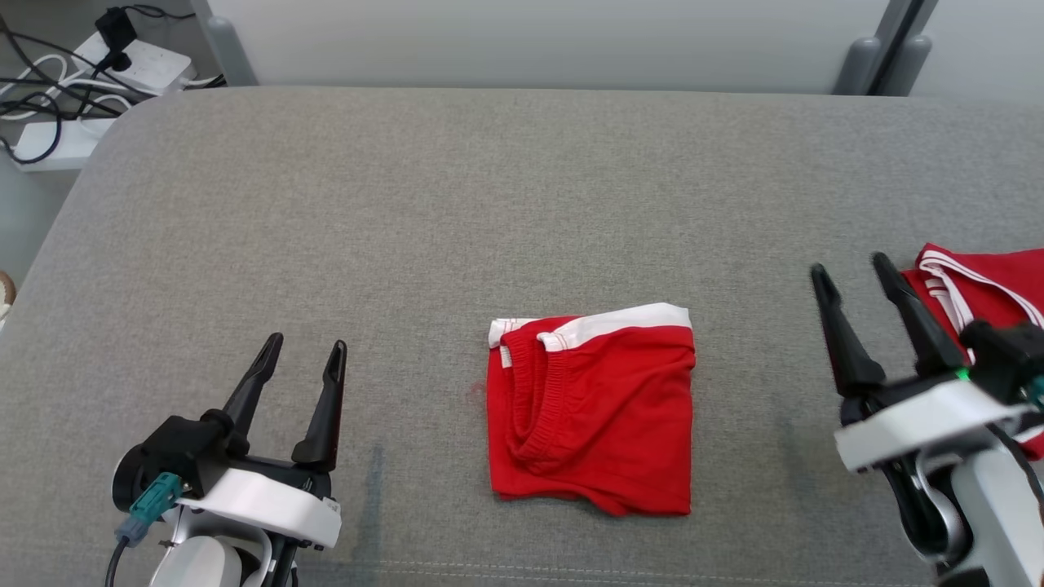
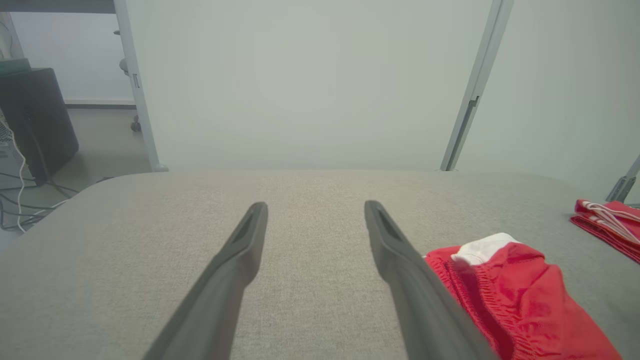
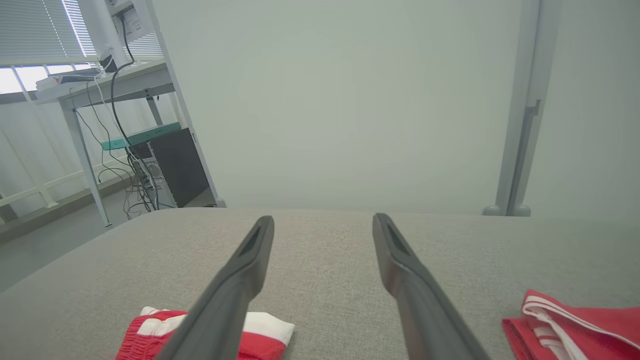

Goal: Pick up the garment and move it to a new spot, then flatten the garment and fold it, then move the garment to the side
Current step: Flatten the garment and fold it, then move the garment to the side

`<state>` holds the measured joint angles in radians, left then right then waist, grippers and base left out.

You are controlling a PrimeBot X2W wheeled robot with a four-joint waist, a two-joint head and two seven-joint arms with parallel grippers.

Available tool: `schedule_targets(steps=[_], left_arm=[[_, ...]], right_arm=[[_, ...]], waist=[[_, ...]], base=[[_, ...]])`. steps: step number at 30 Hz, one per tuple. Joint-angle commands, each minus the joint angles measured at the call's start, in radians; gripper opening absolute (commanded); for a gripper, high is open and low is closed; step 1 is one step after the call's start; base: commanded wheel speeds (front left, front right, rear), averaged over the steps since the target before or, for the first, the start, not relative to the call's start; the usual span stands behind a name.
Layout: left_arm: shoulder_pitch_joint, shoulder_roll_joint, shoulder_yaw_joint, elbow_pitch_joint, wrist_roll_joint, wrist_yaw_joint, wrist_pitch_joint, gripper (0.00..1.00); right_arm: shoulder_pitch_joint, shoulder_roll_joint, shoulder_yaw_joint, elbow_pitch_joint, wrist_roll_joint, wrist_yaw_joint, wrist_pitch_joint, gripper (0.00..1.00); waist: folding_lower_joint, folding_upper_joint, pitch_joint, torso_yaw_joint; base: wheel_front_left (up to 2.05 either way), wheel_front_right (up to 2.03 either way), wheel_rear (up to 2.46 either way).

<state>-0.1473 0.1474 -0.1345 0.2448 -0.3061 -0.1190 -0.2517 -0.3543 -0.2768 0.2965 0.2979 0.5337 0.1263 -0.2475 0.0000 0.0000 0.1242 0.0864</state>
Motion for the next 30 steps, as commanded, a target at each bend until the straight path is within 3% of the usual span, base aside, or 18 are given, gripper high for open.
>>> schedule_targets(steps=[1, 9, 18, 30], left_arm=[[-0.021, 0.022, 0.042, -0.028, 0.01, 0.005, -0.01, 1.0], [0.031, 0.03, 0.071, -0.035, 0.01, 0.014, -0.01, 1.0], [0.084, 0.041, 0.092, -0.047, -0.002, 0.035, -0.008, 1.0], [0.091, 0.05, 0.076, -0.074, -0.005, 0.042, 0.012, 1.0]], right_arm=[[0.025, -0.003, -0.012, -0.044, -0.041, 0.004, -0.012, 1.0], [0.287, 0.072, -0.174, -0.233, -0.282, 0.004, -0.014, 1.0], [0.42, 0.143, -0.209, -0.263, -0.305, 0.004, -0.014, 1.0], [0.425, 0.152, -0.229, -0.249, -0.294, 0.004, -0.014, 1.0]], waist=[[0.0, 0.0, -0.007, -0.01], [0.0, 0.0, -0.056, -0.036], [0.0, 0.0, -0.089, -0.048], [0.0, 0.0, -0.103, -0.024]], base=[[0.0, 0.0, 0.0], [0.0, 0.0, 0.0], [0.0, 0.0, 0.0], [0.0, 0.0, 0.0]])
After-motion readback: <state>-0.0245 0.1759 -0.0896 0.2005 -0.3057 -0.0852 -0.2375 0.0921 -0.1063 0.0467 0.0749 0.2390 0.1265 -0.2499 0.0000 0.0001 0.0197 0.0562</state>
